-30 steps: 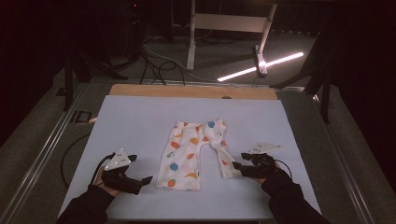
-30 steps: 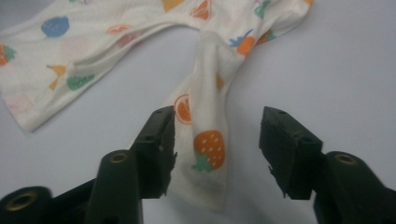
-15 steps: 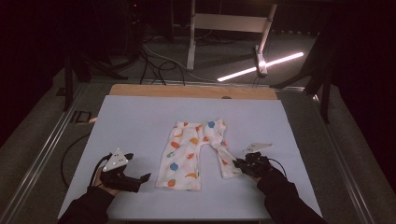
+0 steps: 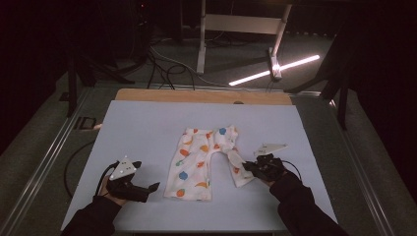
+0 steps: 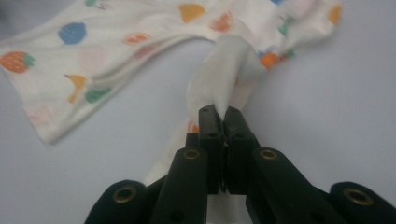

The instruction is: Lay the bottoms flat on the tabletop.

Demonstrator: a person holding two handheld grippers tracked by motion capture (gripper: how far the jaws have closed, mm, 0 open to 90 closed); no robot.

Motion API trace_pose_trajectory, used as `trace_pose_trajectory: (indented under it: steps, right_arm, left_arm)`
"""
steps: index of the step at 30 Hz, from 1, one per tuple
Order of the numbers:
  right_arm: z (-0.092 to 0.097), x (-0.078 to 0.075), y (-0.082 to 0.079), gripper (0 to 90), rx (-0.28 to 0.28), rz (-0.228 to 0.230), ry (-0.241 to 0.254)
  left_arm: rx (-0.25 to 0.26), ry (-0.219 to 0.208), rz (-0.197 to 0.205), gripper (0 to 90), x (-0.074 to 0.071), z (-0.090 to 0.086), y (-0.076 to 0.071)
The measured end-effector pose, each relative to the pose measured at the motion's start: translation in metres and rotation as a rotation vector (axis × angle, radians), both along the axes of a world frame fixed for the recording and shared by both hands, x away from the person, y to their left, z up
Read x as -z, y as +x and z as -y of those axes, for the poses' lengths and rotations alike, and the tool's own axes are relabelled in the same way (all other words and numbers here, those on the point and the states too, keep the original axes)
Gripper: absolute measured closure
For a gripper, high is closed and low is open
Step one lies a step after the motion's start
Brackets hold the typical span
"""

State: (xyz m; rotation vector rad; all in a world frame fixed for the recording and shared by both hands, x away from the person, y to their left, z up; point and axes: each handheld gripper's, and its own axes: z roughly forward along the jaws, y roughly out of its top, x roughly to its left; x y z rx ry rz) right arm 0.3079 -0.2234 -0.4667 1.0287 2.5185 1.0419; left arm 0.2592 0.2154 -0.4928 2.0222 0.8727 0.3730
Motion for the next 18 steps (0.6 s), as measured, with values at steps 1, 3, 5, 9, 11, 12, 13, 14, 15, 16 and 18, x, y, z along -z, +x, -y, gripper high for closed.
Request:
trace_pose_trajectory:
  steps: [1, 3, 5, 9, 11, 12, 13, 14, 15, 16, 18]
  right_arm:
    - [-0.005, -0.001, 0.001, 88.3, -0.005, -0.001, -0.001]
    - [-0.016, -0.002, 0.003, 88.3, -0.035, -0.017, 0.012]
    - [-0.029, -0.002, 0.006, 88.2, -0.059, -0.030, 0.021]
    - [-0.051, 0.001, 0.013, 87.5, -0.095, -0.093, 0.086]
    - [-0.060, 0.001, 0.014, 87.5, -0.111, -0.104, 0.099]
    - [-0.066, 0.002, 0.015, 87.5, -0.112, -0.095, 0.081]
    - [-0.072, 0.002, 0.015, 87.6, -0.120, -0.085, 0.067]
    - [-0.079, 0.002, 0.014, 87.6, -0.117, -0.069, 0.046]
    - [-0.085, 0.003, 0.015, 87.5, -0.124, -0.069, 0.037]
    - [-0.090, 0.004, 0.015, 86.9, -0.137, -0.076, 0.038]
    - [-0.099, 0.006, 0.016, 70.9, -0.193, -0.111, 0.091]
  left_arm:
    - [-0.001, -0.003, 0.001, 0.2, 0.000, 0.000, 0.000]
    - [0.000, -0.009, -0.002, 0.2, 0.000, -0.001, 0.000]
    - [-0.001, -0.013, -0.006, 0.2, 0.000, -0.002, 0.001]
    - [0.006, -0.025, -0.010, 0.2, 0.001, -0.002, 0.001]
    - [0.007, -0.025, -0.009, 0.2, 0.000, -0.001, 0.001]
    - [0.008, -0.023, -0.010, 0.2, 0.001, -0.001, 0.001]
    - [0.008, -0.025, -0.010, 0.2, 0.001, -0.001, 0.001]
    - [0.008, -0.026, -0.011, 0.2, 0.001, -0.001, 0.001]
    - [0.009, -0.026, -0.011, 0.2, 0.001, -0.001, 0.001]
    - [0.010, -0.026, -0.011, 0.2, 0.001, -0.001, 0.001]
    - [0.015, -0.026, -0.013, 0.2, 0.001, -0.001, 0.001]
